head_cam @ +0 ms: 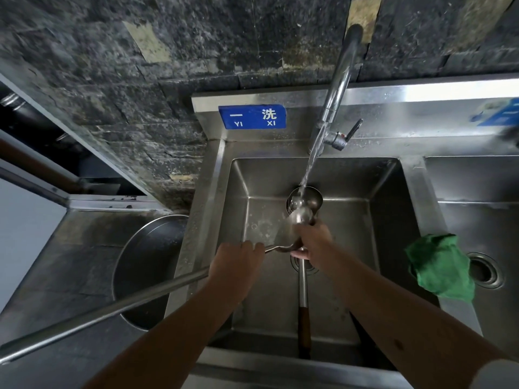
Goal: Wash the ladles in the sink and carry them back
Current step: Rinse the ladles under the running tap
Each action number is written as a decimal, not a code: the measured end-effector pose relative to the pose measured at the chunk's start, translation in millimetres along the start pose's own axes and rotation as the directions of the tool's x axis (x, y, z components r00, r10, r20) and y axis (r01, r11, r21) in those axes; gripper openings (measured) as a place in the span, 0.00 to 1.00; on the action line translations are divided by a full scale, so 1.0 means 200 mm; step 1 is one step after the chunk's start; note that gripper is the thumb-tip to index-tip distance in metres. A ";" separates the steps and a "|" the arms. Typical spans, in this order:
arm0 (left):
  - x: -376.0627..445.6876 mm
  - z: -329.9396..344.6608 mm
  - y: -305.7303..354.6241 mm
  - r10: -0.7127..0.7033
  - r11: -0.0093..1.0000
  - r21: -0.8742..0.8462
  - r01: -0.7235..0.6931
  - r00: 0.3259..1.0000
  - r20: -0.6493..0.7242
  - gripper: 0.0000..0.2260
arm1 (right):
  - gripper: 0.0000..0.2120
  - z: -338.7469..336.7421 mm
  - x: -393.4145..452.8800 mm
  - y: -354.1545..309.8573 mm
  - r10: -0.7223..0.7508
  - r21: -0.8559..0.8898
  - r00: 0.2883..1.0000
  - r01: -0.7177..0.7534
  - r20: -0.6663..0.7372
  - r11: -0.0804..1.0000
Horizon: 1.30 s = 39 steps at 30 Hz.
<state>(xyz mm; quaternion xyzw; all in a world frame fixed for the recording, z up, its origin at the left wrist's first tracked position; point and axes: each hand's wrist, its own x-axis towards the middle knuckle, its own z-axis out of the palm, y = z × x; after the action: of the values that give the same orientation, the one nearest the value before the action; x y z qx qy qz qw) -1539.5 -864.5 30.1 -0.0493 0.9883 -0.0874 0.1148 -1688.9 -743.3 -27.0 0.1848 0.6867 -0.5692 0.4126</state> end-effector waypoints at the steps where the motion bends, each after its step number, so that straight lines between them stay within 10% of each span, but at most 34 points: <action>1: 0.00 0.00 0.01 -0.034 0.999 -0.033 0.034 0.999 0.025 0.11 | 0.12 0.02 0.00 0.01 -0.005 -0.013 0.997 0.004 -0.072 1.000; 4: 0.04 0.07 0.00 -0.234 0.893 -0.324 0.312 0.938 0.258 0.11 | 0.14 0.04 0.01 0.03 0.046 0.211 0.993 -0.023 -0.106 0.977; 8: 0.10 0.12 -0.07 -0.041 0.417 -0.672 0.612 0.751 0.659 0.08 | 0.11 0.04 0.00 0.05 0.039 0.299 0.998 -0.021 -0.054 0.954; 12: 0.13 0.12 -0.03 0.044 0.107 -0.760 0.641 0.761 0.648 0.07 | 0.08 0.07 -0.02 0.06 0.023 0.283 0.999 -0.031 0.030 0.959; 17: 0.26 0.13 0.05 -0.035 0.044 -0.811 0.583 0.813 0.582 0.06 | 0.04 0.10 -0.11 0.11 0.057 0.072 0.983 -0.070 0.172 0.995; 24: 0.49 0.15 0.20 -0.126 -0.343 -0.745 0.573 0.758 0.641 0.10 | 0.09 0.06 -0.16 0.24 0.085 0.068 0.986 -0.095 0.140 0.993; 32: 0.68 0.26 0.37 -0.014 -0.594 -0.624 0.508 0.768 0.640 0.06 | 0.06 -0.09 -0.14 0.19 0.058 -0.046 0.997 -0.055 0.050 0.997; 39: 0.73 0.31 0.55 0.018 -0.421 -0.719 0.553 0.797 0.603 0.06 | 0.10 -0.30 -0.09 0.20 0.088 -0.173 0.990 -0.107 -0.113 0.979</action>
<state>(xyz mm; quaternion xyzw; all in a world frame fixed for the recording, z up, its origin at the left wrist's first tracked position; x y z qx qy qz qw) -1675.7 -783.5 -81.3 -0.3931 0.5383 0.7254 0.1720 -1670.7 -672.7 -36.8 0.2101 0.7456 -0.4741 0.4185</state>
